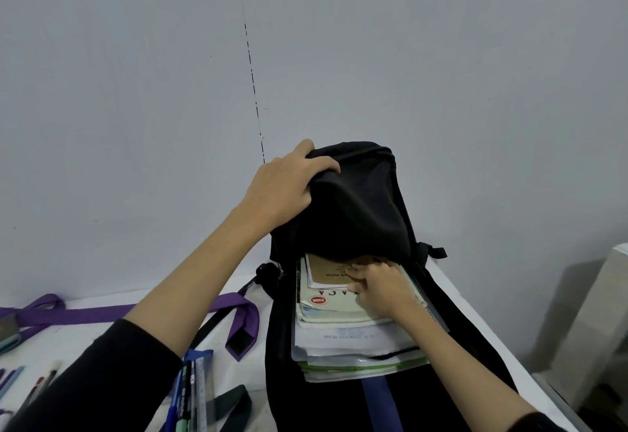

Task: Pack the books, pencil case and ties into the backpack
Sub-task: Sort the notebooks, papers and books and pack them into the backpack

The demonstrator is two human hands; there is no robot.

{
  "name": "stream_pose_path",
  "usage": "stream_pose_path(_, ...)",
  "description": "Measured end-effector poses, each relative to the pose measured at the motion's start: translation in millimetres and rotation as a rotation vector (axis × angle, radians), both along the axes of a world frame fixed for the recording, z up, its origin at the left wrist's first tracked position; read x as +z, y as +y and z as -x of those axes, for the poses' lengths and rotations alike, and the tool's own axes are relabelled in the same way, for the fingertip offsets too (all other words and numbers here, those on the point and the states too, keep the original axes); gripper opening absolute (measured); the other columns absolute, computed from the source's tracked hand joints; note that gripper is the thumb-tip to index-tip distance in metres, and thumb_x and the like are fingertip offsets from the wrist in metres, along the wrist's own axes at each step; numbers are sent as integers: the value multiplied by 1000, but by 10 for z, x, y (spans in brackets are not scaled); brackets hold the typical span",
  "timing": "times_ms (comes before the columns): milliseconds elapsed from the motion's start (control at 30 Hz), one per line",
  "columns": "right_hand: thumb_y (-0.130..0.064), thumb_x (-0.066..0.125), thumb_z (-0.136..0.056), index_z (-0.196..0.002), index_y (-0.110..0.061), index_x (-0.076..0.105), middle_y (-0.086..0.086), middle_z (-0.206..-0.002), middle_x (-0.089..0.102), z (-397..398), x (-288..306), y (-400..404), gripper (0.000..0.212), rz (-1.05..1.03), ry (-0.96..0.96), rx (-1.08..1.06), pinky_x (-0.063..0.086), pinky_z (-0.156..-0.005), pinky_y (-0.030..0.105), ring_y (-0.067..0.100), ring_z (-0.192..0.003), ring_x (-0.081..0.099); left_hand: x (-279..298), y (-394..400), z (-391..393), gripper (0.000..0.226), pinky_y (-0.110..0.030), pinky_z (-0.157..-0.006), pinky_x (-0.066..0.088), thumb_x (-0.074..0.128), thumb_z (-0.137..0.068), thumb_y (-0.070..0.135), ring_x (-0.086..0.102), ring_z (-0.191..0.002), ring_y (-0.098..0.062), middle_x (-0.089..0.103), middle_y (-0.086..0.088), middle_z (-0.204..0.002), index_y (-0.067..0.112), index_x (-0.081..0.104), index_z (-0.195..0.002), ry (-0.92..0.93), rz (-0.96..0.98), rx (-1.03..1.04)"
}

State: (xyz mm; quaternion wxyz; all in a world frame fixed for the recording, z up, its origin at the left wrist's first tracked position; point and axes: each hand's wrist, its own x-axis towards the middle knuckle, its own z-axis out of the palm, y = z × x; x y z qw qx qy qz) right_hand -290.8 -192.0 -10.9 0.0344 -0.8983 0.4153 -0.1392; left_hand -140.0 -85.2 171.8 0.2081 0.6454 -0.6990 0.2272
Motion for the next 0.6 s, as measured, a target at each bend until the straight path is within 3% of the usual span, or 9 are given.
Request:
stream_pose_path(67,-36,46,-94,-133,-31,52,-12,-139,51,8,-44,10,40,38,-34,-8,19,-114,32,15,-128,43,8,-1,7,49,-29,-59,31,45,-82,6,51,-71,-26,45,-1,-106,37,56,-118,-11,-1,5)
stream_pose_path(167,-41,53,-92,-123,-25,62,-7,-125,62,4,-103,52,36,97,-121,-33,28,-108,32,19,-119,49,6,4,10,49,-29,-59,31,46,-82,7,50,-71,-24,46,0,-107,39,56,-119,-30,-6,14)
stream_pose_path(400,-27,61,-86,-93,-15,73,0,-96,71,-66,-131,161,18,195,-170,-57,40,-89,32,23,-101,57,-34,56,-24,50,-28,-60,31,45,-82,6,55,-76,-27,46,-1,-107,38,56,-119,-15,-11,14)
stream_pose_path(500,-20,74,-69,-68,-15,73,0,-68,69,-98,-130,262,5,253,-247,-46,50,-66,32,24,-76,63,-106,81,-80,49,-28,-61,32,45,-82,7,54,-76,-26,45,1,-103,37,56,-119,28,-16,21)
stream_pose_path(600,-25,59,-73,-58,-15,67,-4,-58,63,-189,-58,453,21,432,-418,48,45,-56,30,19,-61,57,-232,98,-172,51,-26,-60,32,47,-80,5,54,-79,-23,37,8,-96,37,56,-120,84,-33,37)
